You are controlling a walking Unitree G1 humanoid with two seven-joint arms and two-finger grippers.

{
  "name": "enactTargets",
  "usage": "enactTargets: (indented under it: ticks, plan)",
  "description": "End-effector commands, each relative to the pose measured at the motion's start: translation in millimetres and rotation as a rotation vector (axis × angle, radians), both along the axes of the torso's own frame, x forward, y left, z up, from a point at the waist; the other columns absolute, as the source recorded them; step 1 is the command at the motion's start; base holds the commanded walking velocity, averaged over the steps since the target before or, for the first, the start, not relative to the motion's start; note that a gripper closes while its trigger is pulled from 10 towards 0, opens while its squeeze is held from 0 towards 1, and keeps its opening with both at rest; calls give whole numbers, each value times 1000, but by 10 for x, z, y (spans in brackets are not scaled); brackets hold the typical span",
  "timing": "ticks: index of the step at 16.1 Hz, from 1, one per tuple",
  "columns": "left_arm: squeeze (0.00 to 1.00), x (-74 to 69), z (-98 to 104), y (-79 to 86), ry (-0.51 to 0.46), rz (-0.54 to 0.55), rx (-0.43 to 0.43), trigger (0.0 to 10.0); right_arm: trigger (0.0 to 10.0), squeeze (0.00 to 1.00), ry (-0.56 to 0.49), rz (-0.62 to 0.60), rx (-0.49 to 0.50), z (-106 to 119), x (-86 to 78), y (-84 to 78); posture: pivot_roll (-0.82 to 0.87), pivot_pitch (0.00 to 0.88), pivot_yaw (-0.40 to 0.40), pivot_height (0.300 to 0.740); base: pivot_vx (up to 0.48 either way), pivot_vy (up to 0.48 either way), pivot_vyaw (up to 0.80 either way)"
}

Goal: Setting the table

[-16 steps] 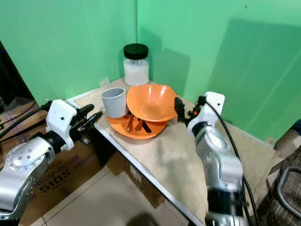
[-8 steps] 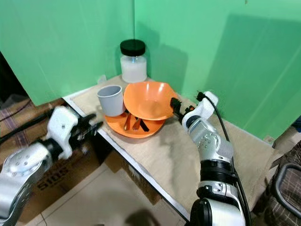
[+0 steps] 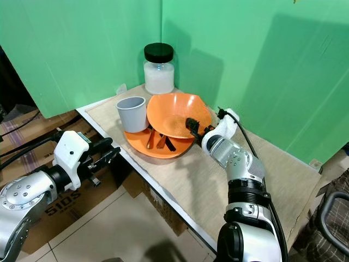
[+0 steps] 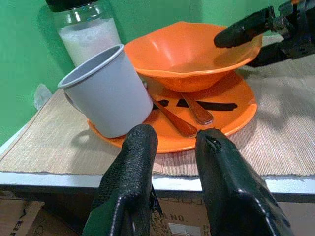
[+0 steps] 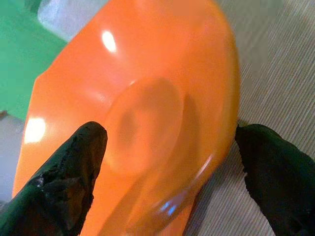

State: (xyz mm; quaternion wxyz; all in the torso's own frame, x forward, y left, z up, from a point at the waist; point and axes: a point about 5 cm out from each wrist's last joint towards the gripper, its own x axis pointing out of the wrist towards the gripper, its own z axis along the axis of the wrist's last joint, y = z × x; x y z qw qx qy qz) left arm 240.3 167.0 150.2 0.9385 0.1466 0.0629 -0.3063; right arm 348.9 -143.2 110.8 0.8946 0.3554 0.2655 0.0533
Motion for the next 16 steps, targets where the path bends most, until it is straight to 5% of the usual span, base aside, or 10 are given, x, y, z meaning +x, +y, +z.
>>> enactTargets:
  ticks: [1, 3, 6, 7, 8, 16]
  plan:
    - [0, -1, 23, -29, -4, -25, 7, 10000, 4588, 0, -6, 19, 18, 58, 31, 25, 119, 0, -28, 740, 0, 0, 0]
    - [0, 3, 30, -37, -6, -28, 6, 10000, 5451, 0, 0, 20, 2, 53, 29, 17, 118, 0, -26, 740, 0, 0, 0]
    - [0, 4, 35, -54, -8, -34, 6, 10000, 4431, 0, 18, 24, 43, 44, 20, 31, 117, 0, -25, 740, 0, 0, 0]
    - [0, 2, 36, -54, -8, -34, 6, 10000, 3059, 0, 23, 28, 49, 44, 18, 34, 117, 0, -25, 740, 0, 0, 0]
    - [0, 3, 37, -54, -9, -34, 6, 10000, 118, 0, 20, 32, 52, 49, 20, 37, 117, 0, -25, 740, 0, 0, 0]
    - [0, 23, 25, -57, -8, -34, 15, 10000, 0, 0, 19, 33, 51, 58, 29, 38, 119, 0, -28, 740, 0, 0, 0]
